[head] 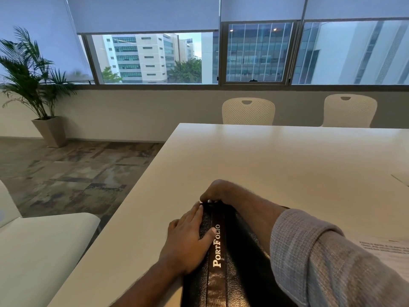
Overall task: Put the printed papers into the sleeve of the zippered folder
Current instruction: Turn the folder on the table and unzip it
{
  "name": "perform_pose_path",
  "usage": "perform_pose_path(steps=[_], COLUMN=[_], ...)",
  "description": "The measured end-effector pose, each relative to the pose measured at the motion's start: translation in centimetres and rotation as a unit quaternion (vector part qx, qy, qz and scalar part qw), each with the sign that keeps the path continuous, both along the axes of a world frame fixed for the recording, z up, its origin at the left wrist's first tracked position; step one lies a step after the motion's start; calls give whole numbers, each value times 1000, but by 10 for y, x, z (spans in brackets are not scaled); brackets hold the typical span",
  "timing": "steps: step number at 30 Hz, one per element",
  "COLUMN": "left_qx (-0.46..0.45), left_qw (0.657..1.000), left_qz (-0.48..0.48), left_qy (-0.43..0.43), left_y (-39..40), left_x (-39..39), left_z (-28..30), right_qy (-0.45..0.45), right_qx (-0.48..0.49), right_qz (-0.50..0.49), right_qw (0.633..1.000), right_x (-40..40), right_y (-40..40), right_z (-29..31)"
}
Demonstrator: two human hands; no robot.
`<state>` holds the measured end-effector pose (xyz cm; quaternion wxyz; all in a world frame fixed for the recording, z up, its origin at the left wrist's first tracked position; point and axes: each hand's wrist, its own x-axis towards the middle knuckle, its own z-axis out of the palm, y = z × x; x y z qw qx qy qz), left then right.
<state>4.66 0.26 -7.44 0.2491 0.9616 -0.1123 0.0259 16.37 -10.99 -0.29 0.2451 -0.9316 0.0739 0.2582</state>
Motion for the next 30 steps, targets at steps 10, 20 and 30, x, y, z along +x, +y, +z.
perform_pose_path(steps=[10, 20, 30], left_qx=[26, 42, 53], left_qw=[1000, 999, 998], left_qz=[-9, -16, -1], left_qy=[5, 19, 16], left_y=[-1, -2, -5], left_x=[3, 5, 6], left_z=[0, 1, -2], right_qy=[-48, -96, -153], right_qx=[56, 16, 3], right_qz=[-49, -34, -36], right_qw=[996, 995, 988], right_x=[-3, -1, -11], right_y=[-7, -15, -19], right_z=[2, -3, -5])
